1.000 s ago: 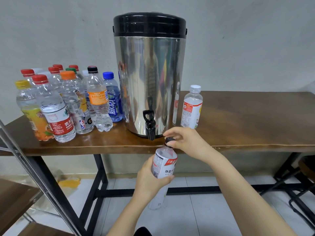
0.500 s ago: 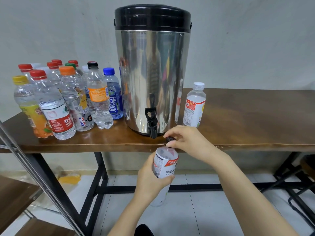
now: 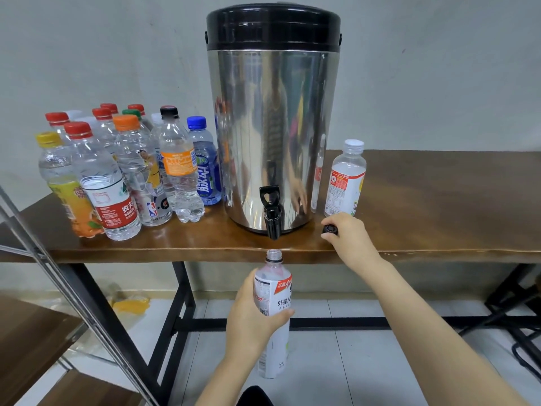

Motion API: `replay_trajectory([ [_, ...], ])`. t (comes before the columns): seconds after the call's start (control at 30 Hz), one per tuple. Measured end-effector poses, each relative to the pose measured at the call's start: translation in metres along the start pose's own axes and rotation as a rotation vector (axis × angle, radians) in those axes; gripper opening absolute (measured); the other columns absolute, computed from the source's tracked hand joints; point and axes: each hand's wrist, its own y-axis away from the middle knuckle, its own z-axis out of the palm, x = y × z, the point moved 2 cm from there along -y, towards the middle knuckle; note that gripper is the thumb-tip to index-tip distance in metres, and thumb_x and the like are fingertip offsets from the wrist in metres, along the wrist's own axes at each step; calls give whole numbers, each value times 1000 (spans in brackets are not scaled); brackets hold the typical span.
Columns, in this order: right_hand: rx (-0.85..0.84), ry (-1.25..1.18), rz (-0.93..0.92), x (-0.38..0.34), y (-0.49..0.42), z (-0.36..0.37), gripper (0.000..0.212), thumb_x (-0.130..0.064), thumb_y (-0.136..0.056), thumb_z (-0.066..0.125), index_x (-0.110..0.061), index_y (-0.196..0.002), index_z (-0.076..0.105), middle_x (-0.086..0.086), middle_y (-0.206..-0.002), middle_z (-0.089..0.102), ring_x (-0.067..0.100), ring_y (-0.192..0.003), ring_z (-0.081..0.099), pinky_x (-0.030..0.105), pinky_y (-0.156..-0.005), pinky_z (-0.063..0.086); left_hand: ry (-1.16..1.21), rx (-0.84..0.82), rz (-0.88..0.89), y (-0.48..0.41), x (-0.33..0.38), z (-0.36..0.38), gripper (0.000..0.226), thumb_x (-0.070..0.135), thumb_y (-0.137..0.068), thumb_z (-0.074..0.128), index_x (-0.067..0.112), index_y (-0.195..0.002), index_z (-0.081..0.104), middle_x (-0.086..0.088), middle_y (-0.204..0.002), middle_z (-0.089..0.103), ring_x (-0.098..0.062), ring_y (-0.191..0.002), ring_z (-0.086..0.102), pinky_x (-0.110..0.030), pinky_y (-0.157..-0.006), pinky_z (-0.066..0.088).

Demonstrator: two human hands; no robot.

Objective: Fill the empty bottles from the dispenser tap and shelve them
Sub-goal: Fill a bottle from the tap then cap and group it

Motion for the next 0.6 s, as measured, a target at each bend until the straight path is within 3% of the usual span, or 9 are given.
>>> replay_trajectory([
  [0.2,-19,24,13,2,-4,10,28,-12,-93,65,-9,-120,65,12,-122,60,29,-114,54,35,-94,44,-55,55,68,-13,4,1,93,32,-66,91,34,-142,38,20,-126,55,-2,-112,55,-20,-84,45],
  [0.37,-20,30,2,2,-3,16,30,-14,-94,64,-10,-124,64,11,-123,60,28,-115,52,36,-95,44,-61,98,97,-19,5,5,98,32,-67,90,35,-146,33,18,-136,51,-3,-119,53,-29,-92,51],
  [0.53,-1,33,-10,5,-5,20,29,-15,-94,64,-11,-123,65,10,-120,63,26,-111,54,33,-89,46,-35,121,89,-18,12,11,99,25,-72,87,39,-148,25,25,-136,40,14,-105,49,-5,-76,38],
  [0.6,7,35,-14,6,-5,21,29,-16,-94,64,-12,-122,65,9,-119,63,25,-111,54,31,-86,45,-20,143,94,-17,13,14,96,25,-72,85,42,-146,27,27,-133,41,15,-104,49,-7,-73,40],
])
